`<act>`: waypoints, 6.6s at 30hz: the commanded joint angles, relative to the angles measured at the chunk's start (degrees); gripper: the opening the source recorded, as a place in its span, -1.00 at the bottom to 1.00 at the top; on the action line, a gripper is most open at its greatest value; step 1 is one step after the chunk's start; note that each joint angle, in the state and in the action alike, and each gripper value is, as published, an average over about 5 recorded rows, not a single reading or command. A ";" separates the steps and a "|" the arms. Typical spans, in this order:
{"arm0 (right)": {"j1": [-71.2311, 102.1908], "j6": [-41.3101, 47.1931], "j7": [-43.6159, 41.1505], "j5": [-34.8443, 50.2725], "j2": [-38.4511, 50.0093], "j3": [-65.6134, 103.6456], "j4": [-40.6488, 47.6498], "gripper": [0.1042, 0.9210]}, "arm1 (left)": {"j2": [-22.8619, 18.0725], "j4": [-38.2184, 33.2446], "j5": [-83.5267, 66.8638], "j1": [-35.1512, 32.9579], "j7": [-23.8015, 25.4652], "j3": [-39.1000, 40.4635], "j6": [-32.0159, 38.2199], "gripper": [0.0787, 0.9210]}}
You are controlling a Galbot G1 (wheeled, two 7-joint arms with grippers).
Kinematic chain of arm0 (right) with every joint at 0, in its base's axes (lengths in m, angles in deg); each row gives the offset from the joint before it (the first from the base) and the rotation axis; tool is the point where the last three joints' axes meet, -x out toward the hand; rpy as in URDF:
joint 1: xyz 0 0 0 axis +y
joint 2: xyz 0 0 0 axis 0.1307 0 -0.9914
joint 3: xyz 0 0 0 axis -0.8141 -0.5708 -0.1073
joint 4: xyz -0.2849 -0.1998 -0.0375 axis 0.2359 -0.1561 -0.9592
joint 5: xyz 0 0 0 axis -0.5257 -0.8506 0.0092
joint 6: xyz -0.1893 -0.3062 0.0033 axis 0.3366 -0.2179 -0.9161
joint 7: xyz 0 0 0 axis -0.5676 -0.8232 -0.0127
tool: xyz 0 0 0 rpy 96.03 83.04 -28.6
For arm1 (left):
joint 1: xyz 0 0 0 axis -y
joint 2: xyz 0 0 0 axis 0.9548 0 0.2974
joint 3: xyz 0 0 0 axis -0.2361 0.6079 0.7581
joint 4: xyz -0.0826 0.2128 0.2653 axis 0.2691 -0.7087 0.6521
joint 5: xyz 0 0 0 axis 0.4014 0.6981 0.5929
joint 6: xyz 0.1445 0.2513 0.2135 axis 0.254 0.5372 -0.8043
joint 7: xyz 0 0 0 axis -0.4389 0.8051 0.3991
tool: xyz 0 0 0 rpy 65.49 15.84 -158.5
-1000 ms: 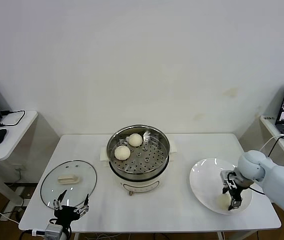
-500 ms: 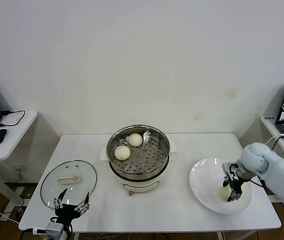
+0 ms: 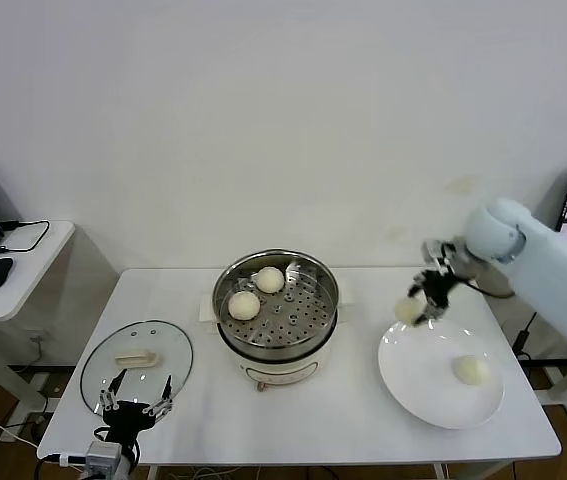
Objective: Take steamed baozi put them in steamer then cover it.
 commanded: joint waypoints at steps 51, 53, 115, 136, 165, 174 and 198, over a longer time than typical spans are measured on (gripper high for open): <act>-10.72 -52.26 4.52 -19.32 -34.91 -20.98 3.83 0.26 | -2.36 -2.83 0.09 -2.39 -0.66 -0.52 0.70 0.77; -10.34 -52.14 4.37 -19.51 -34.99 -20.99 3.58 0.26 | -2.32 -2.94 0.02 -2.42 -0.64 -0.61 0.69 0.77; 14.16 0.43 0.68 -8.11 18.50 7.61 -9.33 0.76 | -0.10 -7.00 0.48 -5.00 1.01 3.53 -0.69 0.77; 28.63 -7.53 3.60 -17.39 9.86 17.02 2.95 0.76 | -0.67 -5.54 1.75 -5.75 0.81 3.51 -0.73 0.77; 28.66 -8.92 7.37 -22.94 4.63 16.63 7.65 0.76 | -0.72 -2.76 1.87 -4.82 0.67 3.21 -0.60 0.77; 28.65 -8.59 7.60 -22.94 4.45 16.46 7.93 0.76 | -0.83 -1.97 1.97 -4.62 0.53 3.37 -0.54 0.77; 14.74 -2.79 5.34 -9.31 10.27 8.26 -0.82 0.22 | -1.12 -1.66 2.19 -3.61 0.20 4.50 -0.39 0.77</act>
